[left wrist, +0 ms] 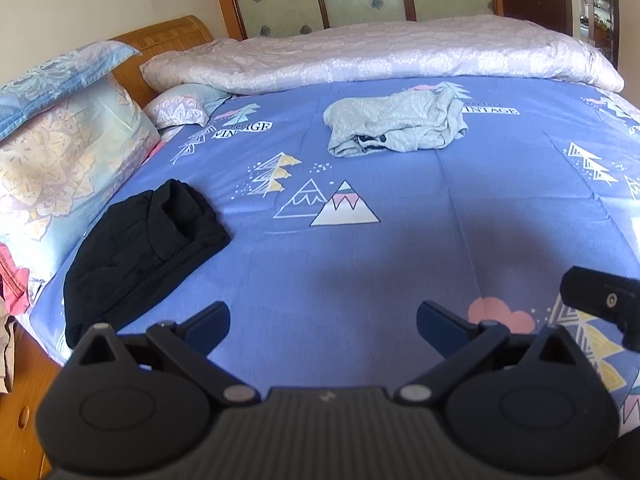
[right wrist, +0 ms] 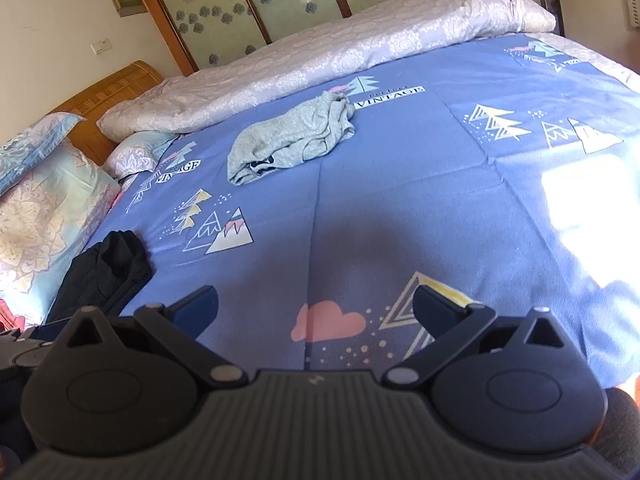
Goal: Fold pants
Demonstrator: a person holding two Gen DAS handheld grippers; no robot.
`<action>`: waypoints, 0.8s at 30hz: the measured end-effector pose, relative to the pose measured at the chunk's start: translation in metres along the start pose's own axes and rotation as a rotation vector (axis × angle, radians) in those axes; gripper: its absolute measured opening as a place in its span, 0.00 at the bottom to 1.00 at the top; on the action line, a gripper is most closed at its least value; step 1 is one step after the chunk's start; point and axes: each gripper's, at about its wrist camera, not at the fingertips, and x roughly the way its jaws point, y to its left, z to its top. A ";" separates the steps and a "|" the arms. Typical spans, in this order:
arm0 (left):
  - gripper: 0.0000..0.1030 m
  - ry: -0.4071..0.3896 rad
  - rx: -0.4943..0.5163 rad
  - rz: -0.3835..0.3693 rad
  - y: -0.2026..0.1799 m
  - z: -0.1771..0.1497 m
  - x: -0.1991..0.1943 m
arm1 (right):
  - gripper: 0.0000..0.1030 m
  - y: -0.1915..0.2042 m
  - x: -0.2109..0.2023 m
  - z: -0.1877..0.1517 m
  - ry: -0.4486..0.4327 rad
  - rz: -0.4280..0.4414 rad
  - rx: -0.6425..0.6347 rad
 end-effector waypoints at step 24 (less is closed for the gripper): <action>1.00 0.105 0.044 0.004 -0.011 -0.014 0.023 | 1.00 -0.018 0.010 -0.006 0.051 -0.012 0.045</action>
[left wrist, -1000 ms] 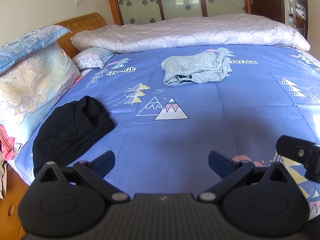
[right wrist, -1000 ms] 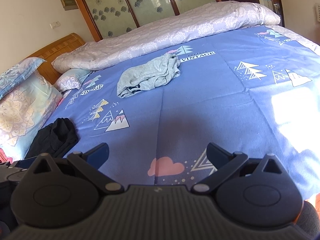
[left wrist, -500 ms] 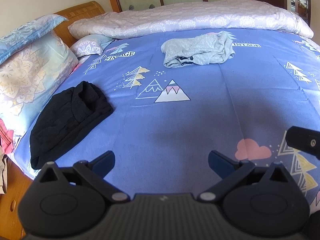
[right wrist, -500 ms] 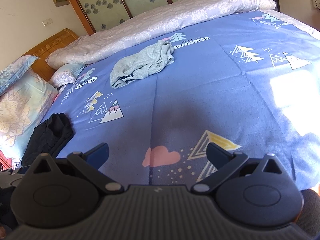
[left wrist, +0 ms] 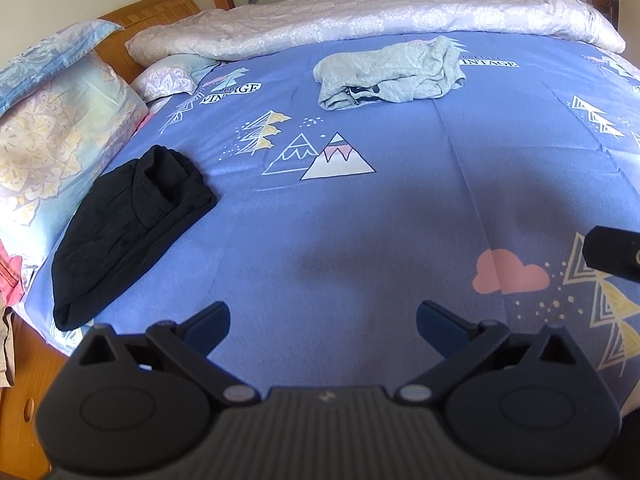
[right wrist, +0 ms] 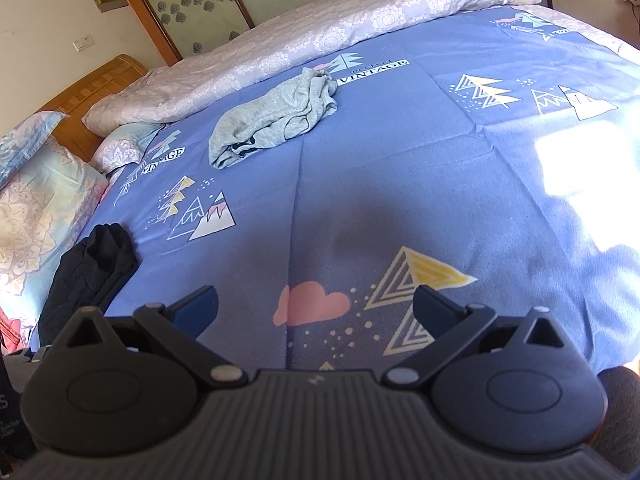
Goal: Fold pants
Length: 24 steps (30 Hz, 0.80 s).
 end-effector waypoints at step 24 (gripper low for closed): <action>1.00 0.019 -0.006 -0.008 -0.001 0.001 0.008 | 1.00 -0.008 0.006 0.002 0.014 -0.024 0.019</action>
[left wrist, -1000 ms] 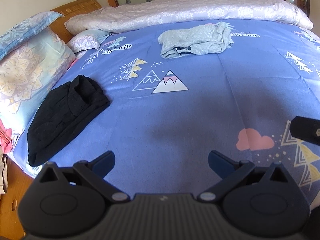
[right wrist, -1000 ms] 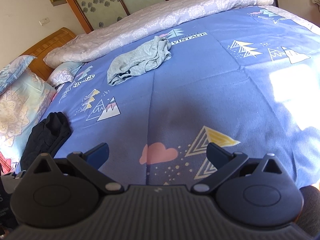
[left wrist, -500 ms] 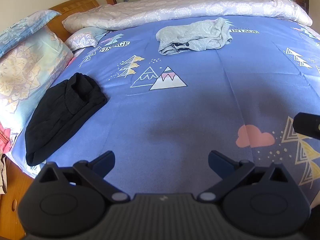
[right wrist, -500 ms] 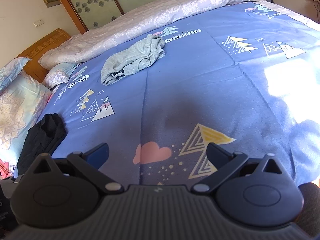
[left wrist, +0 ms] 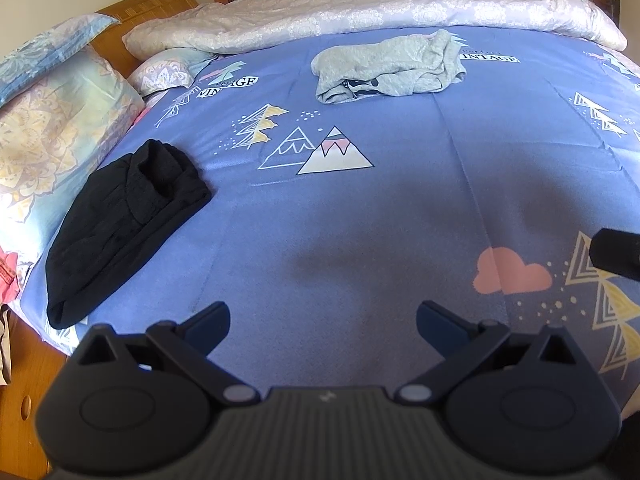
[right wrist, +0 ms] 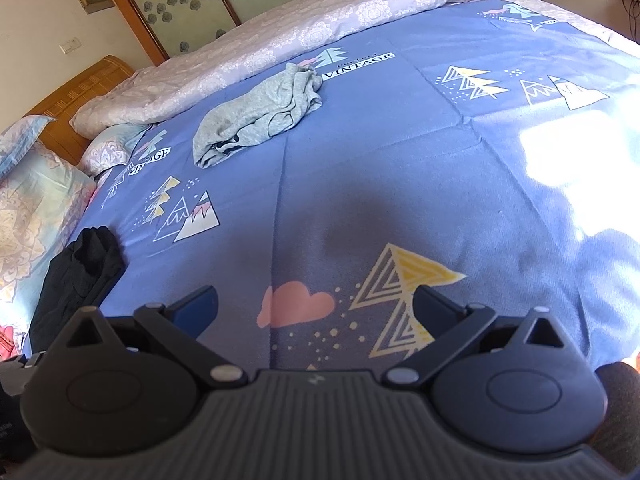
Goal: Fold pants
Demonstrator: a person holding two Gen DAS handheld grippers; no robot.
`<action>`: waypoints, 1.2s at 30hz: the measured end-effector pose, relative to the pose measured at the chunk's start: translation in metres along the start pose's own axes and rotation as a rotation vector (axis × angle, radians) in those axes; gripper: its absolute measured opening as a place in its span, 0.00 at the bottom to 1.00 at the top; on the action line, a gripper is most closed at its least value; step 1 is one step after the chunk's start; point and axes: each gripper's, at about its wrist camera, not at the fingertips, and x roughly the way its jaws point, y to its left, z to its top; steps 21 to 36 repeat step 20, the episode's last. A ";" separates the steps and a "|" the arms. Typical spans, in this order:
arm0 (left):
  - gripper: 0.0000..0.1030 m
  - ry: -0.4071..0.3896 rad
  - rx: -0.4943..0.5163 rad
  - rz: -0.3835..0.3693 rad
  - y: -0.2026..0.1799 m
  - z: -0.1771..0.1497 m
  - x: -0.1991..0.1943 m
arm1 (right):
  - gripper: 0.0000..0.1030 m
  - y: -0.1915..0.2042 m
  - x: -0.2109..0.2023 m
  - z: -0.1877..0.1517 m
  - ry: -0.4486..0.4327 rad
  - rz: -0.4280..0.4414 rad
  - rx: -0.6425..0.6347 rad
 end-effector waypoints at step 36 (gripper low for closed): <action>1.00 0.015 -0.003 -0.032 -0.001 -0.001 0.000 | 1.00 -0.001 -0.002 -0.002 -0.025 -0.016 -0.026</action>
